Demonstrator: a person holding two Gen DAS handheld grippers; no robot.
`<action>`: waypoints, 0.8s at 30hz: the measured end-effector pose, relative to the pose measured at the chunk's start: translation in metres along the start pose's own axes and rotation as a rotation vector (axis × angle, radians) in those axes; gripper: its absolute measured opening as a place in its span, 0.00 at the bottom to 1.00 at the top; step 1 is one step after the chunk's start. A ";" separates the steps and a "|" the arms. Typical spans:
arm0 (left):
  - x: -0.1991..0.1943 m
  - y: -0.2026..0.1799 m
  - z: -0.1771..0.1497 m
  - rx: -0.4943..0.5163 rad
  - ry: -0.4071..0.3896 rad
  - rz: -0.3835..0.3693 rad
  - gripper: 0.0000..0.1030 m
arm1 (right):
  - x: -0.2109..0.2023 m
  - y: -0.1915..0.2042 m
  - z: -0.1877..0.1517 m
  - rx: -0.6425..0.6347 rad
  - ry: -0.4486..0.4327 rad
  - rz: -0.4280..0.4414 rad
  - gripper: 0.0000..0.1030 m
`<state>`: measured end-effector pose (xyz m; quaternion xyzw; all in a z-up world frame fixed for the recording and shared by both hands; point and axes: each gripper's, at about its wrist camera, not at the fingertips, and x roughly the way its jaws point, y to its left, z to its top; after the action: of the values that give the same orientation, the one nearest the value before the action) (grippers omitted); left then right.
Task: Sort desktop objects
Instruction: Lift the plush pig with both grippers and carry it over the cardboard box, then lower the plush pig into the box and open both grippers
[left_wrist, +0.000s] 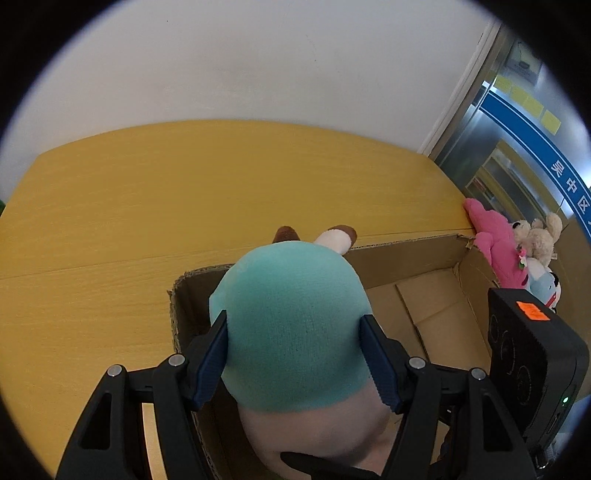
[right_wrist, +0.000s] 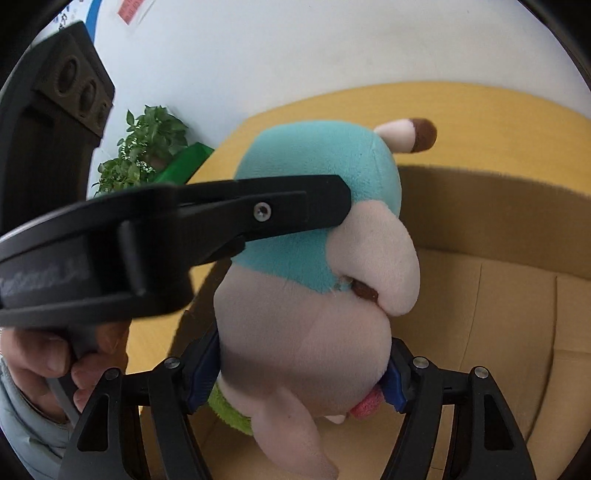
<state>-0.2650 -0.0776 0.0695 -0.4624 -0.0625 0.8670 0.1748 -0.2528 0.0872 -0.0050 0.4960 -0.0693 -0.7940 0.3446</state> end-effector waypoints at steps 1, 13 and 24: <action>0.000 0.001 -0.001 -0.003 0.007 -0.002 0.66 | 0.003 -0.003 -0.001 0.011 0.008 -0.003 0.68; 0.008 0.023 -0.006 -0.037 0.080 -0.005 0.73 | -0.007 -0.016 -0.015 0.134 0.081 0.062 0.71; -0.044 0.015 0.005 -0.098 -0.051 0.089 0.72 | -0.008 -0.042 -0.006 0.106 0.070 0.046 0.88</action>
<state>-0.2506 -0.1067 0.1031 -0.4503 -0.0886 0.8814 0.1118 -0.2654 0.1253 -0.0210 0.5393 -0.1106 -0.7634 0.3379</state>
